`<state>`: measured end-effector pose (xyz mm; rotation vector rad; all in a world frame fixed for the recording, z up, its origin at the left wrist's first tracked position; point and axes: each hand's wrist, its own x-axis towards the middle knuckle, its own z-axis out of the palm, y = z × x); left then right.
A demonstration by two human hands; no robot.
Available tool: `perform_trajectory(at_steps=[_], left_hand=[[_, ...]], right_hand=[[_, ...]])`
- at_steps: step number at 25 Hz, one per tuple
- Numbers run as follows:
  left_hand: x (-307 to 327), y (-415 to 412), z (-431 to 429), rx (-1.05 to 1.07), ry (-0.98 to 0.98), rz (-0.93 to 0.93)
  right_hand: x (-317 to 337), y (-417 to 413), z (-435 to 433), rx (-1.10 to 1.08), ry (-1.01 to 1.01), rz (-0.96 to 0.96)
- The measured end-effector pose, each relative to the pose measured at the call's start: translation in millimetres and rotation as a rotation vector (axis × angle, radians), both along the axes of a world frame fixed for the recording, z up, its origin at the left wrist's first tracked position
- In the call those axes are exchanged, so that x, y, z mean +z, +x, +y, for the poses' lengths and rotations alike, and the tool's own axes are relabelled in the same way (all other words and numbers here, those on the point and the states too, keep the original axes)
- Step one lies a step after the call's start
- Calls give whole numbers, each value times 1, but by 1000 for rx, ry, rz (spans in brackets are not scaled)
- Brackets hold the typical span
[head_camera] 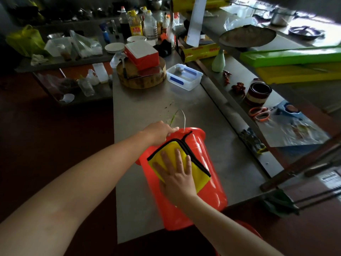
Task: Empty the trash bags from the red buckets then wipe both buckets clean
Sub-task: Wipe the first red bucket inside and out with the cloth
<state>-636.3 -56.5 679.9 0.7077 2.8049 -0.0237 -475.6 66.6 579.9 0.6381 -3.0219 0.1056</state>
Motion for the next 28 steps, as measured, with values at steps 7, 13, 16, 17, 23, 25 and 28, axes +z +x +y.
perform_trajectory(at_steps=[7, 13, 16, 17, 23, 25, 28], left_hand=[[-8, 6, -4, 52, 25, 51], [-12, 7, -2, 56, 4, 94], [-11, 6, -1, 40, -25, 113], [-11, 7, -1, 44, -27, 116], [-6, 8, 4, 20, -13, 129], [-6, 9, 2, 23, 3, 122], [-8, 11, -2, 27, 9, 125]], right_hand=[[-1, -28, 72, -259, -236, -114], [0, -50, 109, -498, -537, -459], [2, -32, 86, -456, -398, -337], [2, -23, 76, -421, -332, -268], [-1, 15, 2, -29, 47, -32], [-2, 16, -8, 17, 83, -32], [-1, 16, 2, -2, 1, -11]])
